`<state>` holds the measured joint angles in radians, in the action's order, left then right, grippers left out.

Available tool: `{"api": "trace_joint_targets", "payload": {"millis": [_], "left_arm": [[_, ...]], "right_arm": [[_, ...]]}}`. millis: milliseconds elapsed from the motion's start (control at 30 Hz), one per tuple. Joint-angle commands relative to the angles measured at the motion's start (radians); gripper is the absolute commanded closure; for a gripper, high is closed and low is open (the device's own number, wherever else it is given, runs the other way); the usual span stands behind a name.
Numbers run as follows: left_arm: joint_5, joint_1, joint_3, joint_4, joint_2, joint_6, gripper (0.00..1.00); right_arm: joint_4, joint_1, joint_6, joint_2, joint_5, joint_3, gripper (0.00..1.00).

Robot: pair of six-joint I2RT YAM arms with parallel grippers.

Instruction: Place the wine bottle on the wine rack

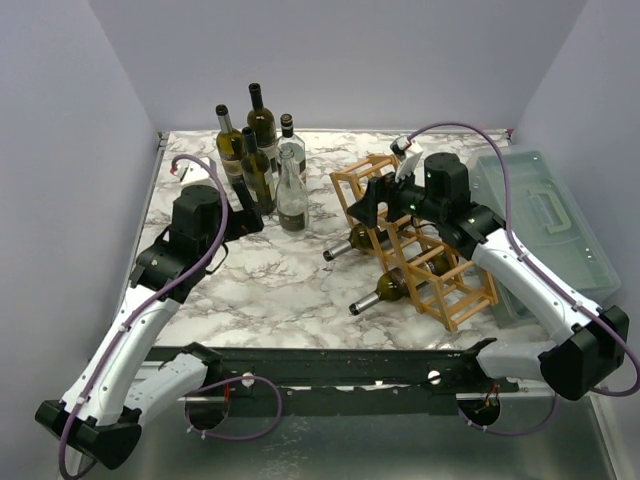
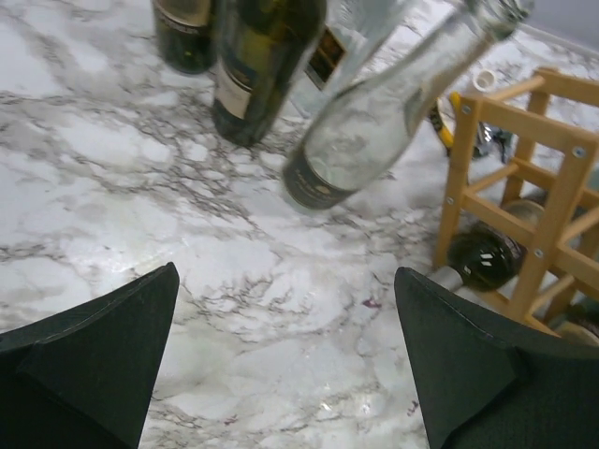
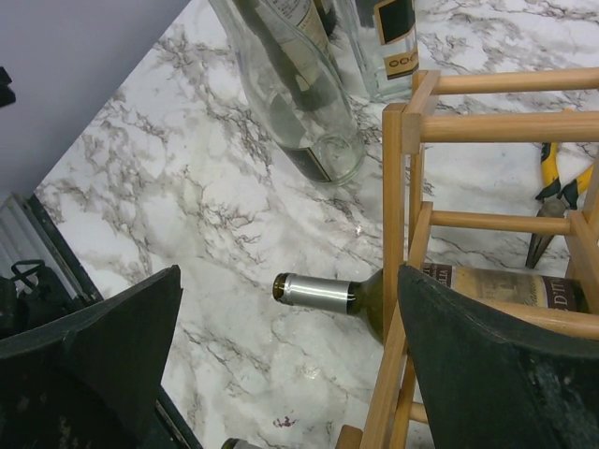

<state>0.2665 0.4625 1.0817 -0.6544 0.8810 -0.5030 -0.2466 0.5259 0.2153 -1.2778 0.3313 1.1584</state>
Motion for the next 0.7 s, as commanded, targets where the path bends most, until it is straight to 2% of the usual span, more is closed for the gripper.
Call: {"api": "trace_joint_targets", "payload": {"millis": [0, 167, 333, 667], "left_arm": [[0.087, -0.094, 0.071, -0.045, 0.036, 0.019, 0.01], [0.1, -0.175, 0.131, -0.039, 0.096, 0.041, 0.01], [0.132, -0.208, 0.216, -0.028, 0.191, 0.037, 0.01], [0.014, -0.264, 0.375, -0.002, 0.406, 0.112, 0.01]], "right_arm": [[0.028, -0.004, 0.027, 0.043, 0.029, -0.048, 0.0], [0.027, -0.004, 0.034, 0.072, 0.035, -0.073, 0.0], [0.031, -0.005, 0.049, 0.093, 0.046, -0.081, 0.0], [0.041, -0.005, 0.043, 0.138, 0.052, -0.115, 0.0]]}}
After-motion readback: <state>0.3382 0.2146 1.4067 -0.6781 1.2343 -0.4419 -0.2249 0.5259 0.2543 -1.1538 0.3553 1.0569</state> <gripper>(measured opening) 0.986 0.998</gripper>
